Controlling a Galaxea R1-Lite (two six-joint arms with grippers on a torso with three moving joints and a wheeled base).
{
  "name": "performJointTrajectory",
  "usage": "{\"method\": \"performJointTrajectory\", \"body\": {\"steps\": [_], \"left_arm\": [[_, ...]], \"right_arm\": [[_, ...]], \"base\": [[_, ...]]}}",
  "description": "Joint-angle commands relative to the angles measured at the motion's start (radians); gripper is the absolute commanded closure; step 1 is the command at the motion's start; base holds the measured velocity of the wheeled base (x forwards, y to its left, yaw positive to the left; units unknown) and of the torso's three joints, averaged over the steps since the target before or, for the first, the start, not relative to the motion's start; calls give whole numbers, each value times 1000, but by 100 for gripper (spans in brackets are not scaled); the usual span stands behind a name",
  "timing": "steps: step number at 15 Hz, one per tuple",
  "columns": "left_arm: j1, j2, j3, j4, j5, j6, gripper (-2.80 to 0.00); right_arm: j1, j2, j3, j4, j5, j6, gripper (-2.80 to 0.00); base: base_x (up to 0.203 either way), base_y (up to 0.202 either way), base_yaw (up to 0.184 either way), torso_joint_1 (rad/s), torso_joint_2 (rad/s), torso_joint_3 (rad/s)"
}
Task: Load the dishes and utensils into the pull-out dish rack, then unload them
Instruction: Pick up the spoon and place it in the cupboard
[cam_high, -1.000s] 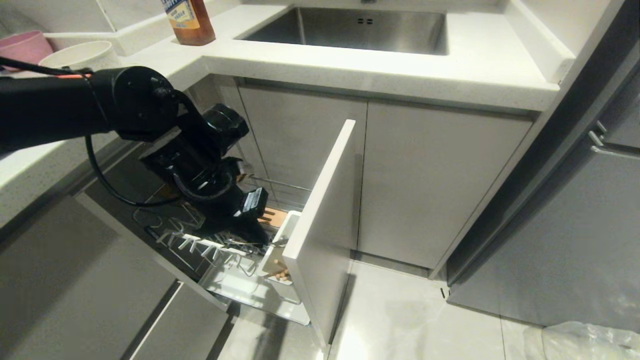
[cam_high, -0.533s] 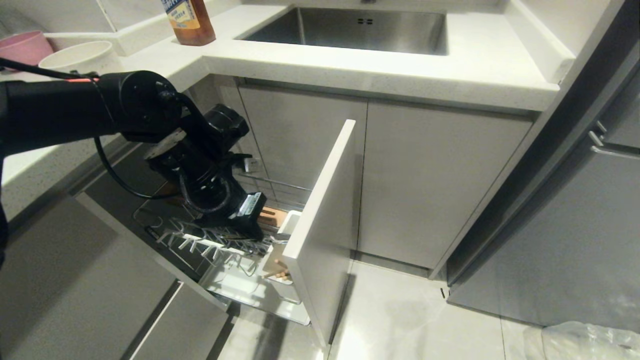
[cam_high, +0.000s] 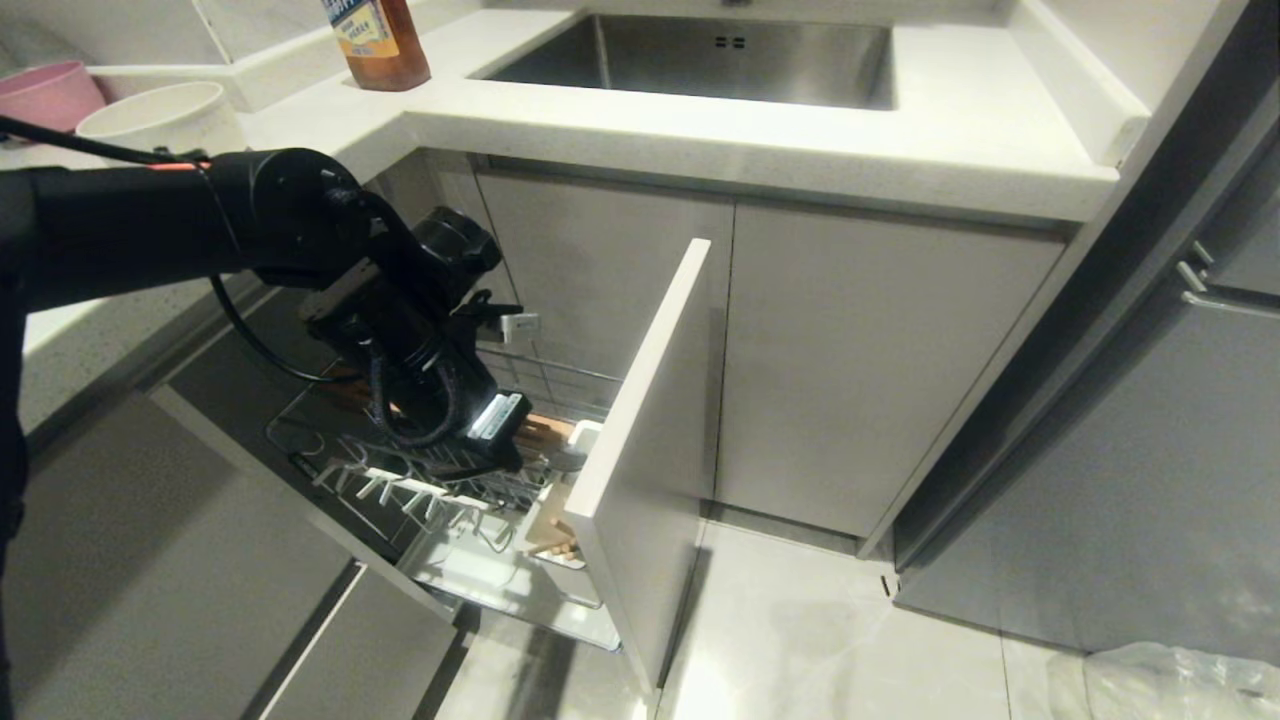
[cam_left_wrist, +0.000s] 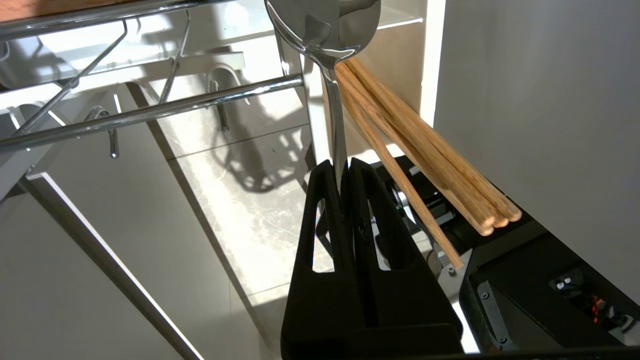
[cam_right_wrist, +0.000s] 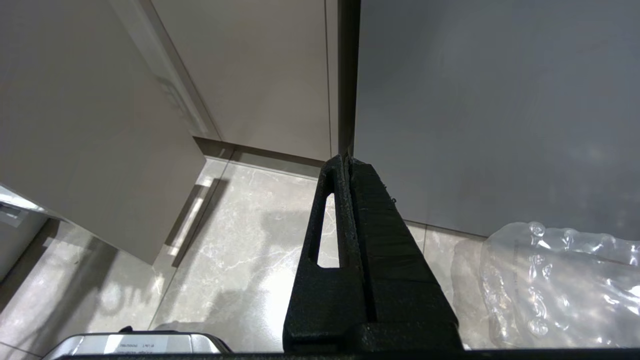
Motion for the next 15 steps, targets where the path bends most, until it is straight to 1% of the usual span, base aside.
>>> {"method": "performJointTrajectory", "body": {"steps": [1,7,10,11,13,15], "left_arm": [[-5,5,0,5,-3,0,0],[-49,5,-1,-27,-3,3,0],[-55,40,-2,-42,1,25,0],[-54,49,-3,-52,23,25,0],[-54,75,-3,-80,88,24,0],[-54,95,-3,-112,104,25,0]], "right_arm": [[0,1,0,0,0,0,0],[0,1,0,0,0,0,0],[0,1,0,0,0,0,0],[0,1,0,0,0,0,0],[0,1,0,0,0,0,0],[0,1,0,0,0,0,0]], "base": [[0,0,0,0,0,0],[0,0,0,0,0,0],[0,0,0,0,0,0],[0,0,0,0,0,0],[0,0,0,0,0,0],[0,0,0,0,0,0]]}}
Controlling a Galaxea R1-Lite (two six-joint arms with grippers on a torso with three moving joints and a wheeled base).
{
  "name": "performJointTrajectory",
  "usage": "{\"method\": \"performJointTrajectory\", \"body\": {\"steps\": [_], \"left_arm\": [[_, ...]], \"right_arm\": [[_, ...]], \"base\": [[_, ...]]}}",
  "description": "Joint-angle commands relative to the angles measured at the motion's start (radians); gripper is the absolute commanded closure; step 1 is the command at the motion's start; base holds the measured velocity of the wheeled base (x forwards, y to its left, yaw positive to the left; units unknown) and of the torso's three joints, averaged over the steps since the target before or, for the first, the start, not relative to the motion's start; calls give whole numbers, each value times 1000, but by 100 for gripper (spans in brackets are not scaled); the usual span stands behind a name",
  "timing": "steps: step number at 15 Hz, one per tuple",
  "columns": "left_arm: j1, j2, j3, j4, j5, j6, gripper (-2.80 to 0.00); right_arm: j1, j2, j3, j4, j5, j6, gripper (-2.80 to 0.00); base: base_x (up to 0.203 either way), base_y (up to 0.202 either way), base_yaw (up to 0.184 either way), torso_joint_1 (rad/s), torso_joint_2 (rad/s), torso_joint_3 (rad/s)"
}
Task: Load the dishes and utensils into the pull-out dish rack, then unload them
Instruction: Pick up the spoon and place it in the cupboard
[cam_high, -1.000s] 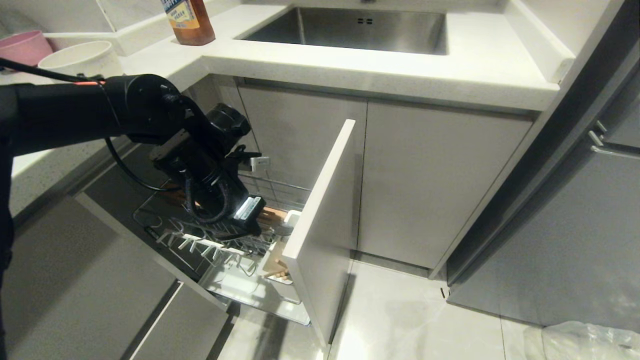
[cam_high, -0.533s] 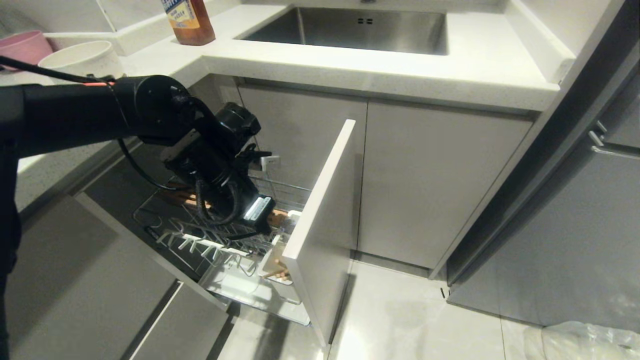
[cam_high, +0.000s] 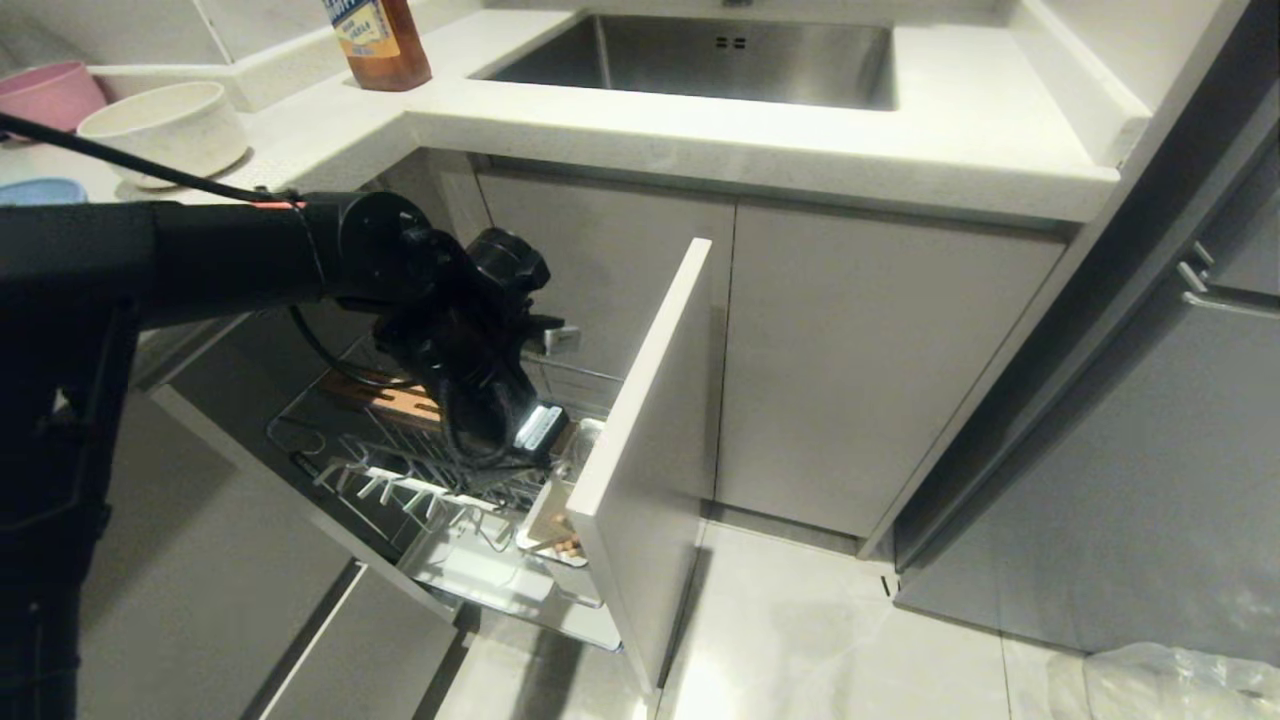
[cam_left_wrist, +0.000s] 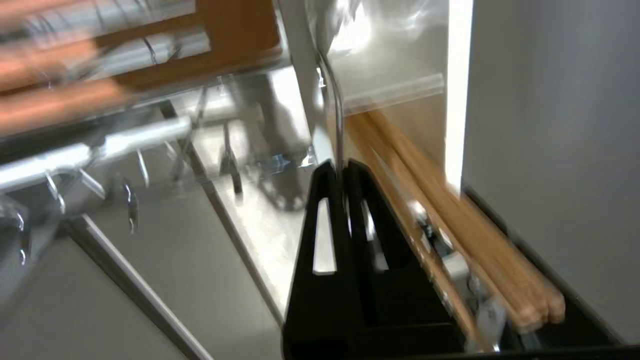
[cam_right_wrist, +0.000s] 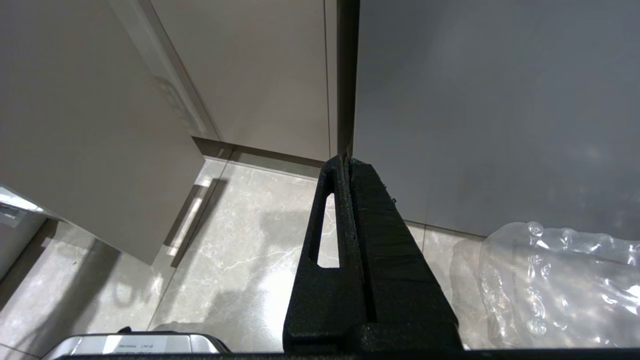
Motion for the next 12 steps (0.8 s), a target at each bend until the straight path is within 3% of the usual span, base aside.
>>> {"method": "performJointTrajectory", "body": {"steps": [1,7,12], "left_arm": [[0,25,-7,9,1,1,0],[-9,18,-13,9,0,-2,0],[3,-156,-11,14,-7,-30,0]], "right_arm": [[0,1,0,0,0,0,0],[0,1,0,0,0,0,0],[0,1,0,0,0,0,0]], "base": [[0,0,0,0,0,0],[0,0,0,0,0,0],[0,0,0,0,0,0]]}}
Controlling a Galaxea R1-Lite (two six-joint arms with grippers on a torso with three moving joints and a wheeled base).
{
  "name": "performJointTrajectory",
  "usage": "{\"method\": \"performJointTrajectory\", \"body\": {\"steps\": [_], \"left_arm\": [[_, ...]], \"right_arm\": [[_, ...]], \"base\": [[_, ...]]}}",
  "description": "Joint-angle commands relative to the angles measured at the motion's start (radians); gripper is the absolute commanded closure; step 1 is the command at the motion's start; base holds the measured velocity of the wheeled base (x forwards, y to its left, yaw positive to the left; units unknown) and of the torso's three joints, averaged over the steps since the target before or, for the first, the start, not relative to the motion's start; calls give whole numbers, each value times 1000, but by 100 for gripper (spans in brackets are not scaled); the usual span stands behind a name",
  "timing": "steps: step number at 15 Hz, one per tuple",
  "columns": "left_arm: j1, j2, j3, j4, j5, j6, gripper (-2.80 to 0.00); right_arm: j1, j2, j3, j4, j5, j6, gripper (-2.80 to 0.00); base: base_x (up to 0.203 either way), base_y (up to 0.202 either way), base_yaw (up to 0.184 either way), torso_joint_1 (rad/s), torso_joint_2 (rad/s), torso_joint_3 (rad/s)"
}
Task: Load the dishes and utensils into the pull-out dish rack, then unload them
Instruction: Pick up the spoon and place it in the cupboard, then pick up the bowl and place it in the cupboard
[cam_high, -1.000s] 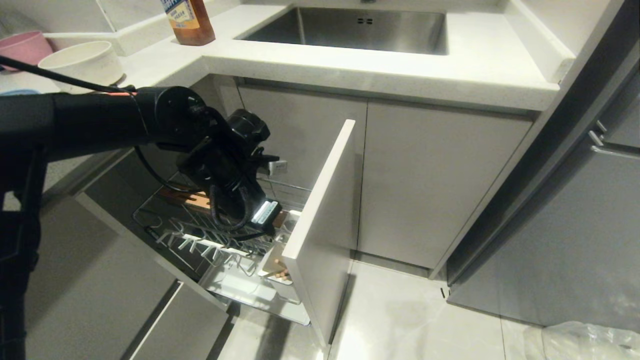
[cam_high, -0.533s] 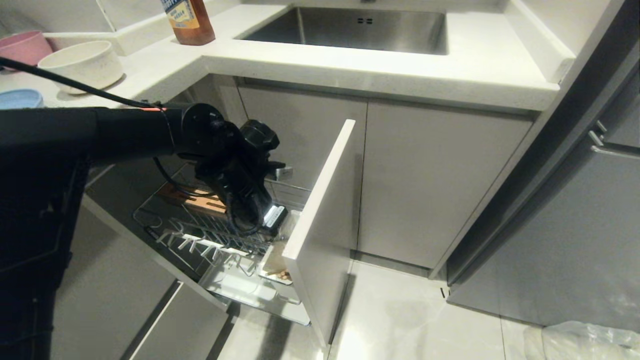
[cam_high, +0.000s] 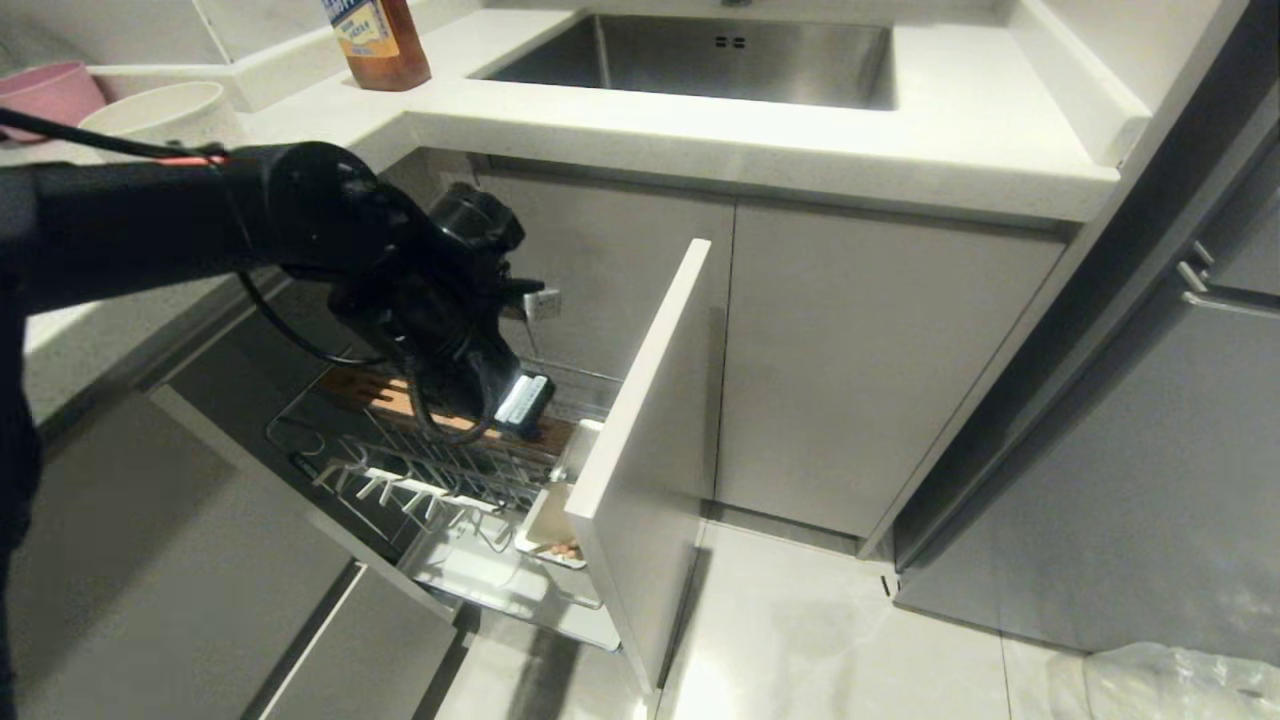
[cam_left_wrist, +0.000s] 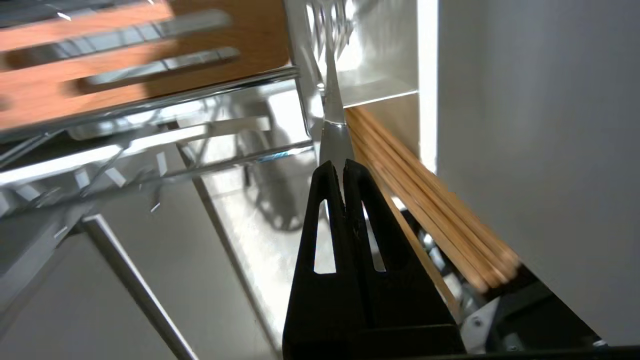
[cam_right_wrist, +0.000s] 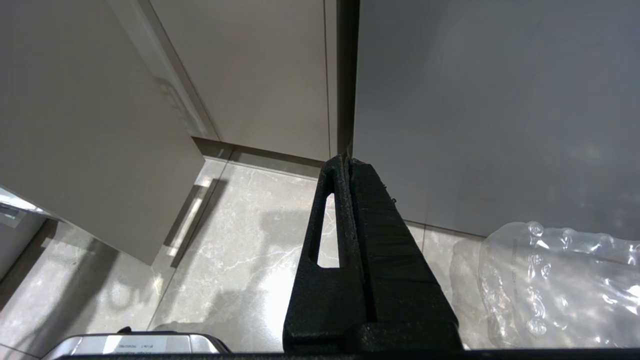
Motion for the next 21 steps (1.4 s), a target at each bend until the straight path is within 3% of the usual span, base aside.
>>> {"method": "performJointTrajectory", "body": {"steps": [1,6,8,11,13,14,15,18,19,21], "left_arm": [[6,-117,1,6,-2,-16,0],[13,-378,3,7,-6,-164,0],[52,-467,3,2,-5,-212,0],[222,-544,3,-52,-9,-242,0],[347,-569,3,-154,-28,-305,0],[398,-571,3,-242,-34,-369,0],[438,-563,3,-308,-31,-416,0],[520,-480,2,-448,12,-450,0],[534,-454,2,-488,25,-451,-280],[542,-402,1,-571,38,-450,-280]], "right_arm": [[0,1,0,0,0,0,0],[0,1,0,0,0,0,0],[0,1,0,0,0,0,0],[0,1,0,0,0,0,0],[0,1,0,0,0,0,0],[0,1,0,0,0,0,0],[0,1,0,0,0,0,0],[0,1,0,0,0,0,0],[0,1,0,0,0,0,0],[0,1,0,0,0,0,0]], "base": [[0,0,0,0,0,0],[0,0,0,0,0,0],[0,0,0,0,0,0],[0,0,0,0,0,0],[0,0,0,0,0,0],[0,0,0,0,0,0],[0,0,0,0,0,0],[0,0,0,0,0,0],[0,0,0,0,0,0],[0,0,0,0,0,0]]}}
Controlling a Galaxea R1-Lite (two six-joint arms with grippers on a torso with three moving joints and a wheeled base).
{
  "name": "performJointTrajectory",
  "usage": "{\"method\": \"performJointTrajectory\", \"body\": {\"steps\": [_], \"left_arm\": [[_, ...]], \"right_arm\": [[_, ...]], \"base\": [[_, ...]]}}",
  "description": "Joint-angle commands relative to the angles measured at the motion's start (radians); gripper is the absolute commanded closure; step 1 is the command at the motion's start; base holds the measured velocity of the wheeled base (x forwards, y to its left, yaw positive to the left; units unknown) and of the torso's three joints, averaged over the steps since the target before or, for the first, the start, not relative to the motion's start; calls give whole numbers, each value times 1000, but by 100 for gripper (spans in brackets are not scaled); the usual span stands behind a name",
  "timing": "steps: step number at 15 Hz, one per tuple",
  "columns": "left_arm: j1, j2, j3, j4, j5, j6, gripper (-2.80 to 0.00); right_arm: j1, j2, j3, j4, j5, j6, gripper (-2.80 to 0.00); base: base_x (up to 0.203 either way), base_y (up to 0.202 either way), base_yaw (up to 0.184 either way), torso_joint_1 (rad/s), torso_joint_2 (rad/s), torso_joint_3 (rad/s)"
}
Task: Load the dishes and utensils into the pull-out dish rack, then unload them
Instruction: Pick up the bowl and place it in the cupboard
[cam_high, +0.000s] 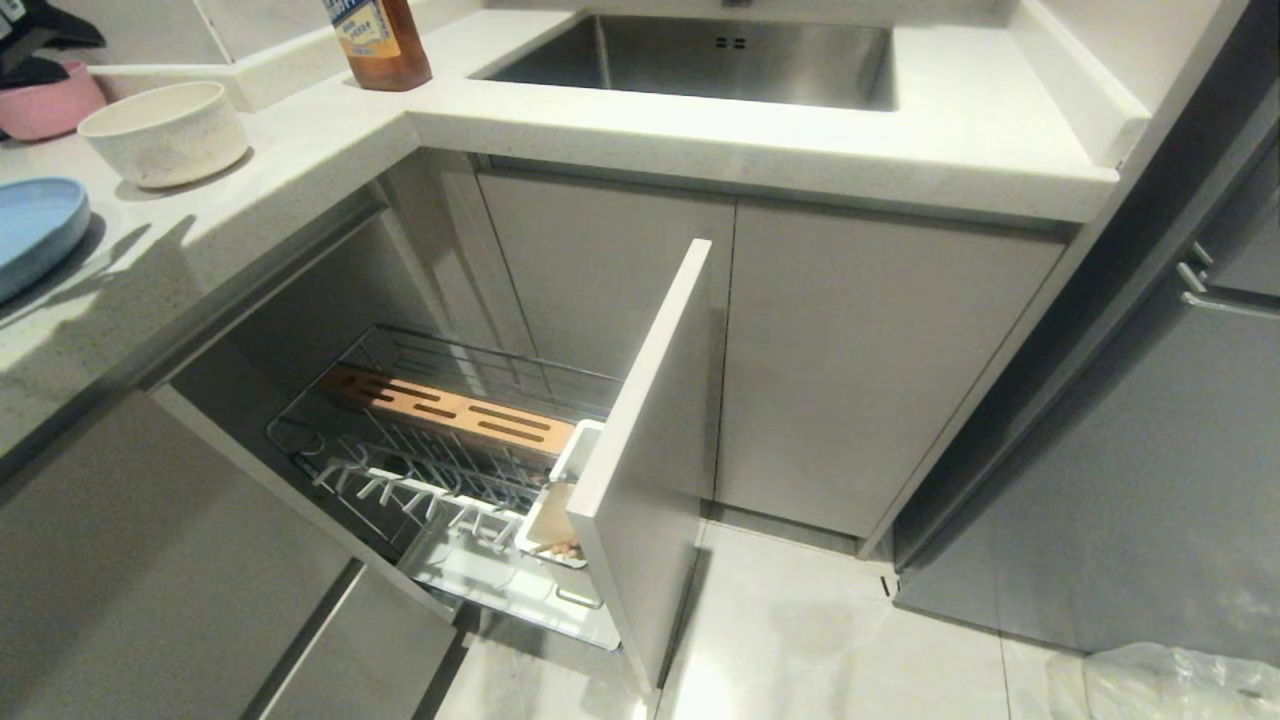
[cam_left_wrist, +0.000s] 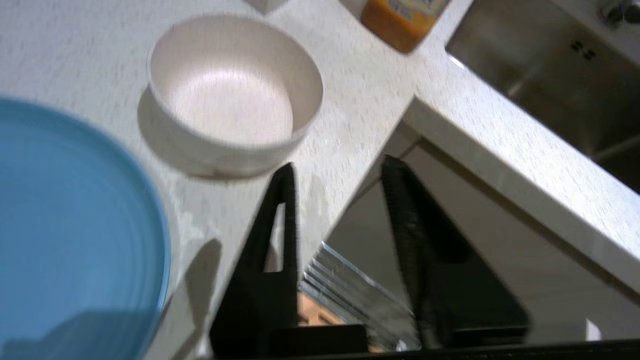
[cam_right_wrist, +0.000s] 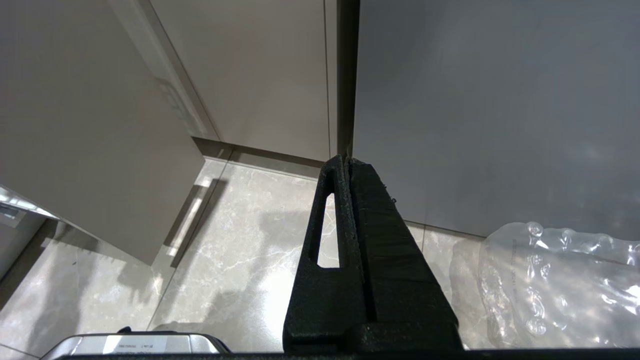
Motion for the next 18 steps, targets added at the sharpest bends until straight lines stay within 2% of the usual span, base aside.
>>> {"method": "performJointTrajectory", "body": {"steps": [1,4,5,8,18], "left_arm": [[6,68,0,-52,3,-1,-280],[7,127,-1,-123,5,11,-280],[7,138,-1,-130,6,34,-280],[15,155,0,-129,28,88,-280],[16,181,0,-122,30,134,-280]], "right_arm": [[0,1,0,0,0,0,0],[0,1,0,0,0,0,0],[0,1,0,0,0,0,0],[0,1,0,0,0,0,0],[0,1,0,0,0,0,0]], "base": [[0,0,0,0,0,0],[0,0,0,0,0,0],[0,0,0,0,0,0],[0,0,0,0,0,0],[0,0,0,0,0,0]]}}
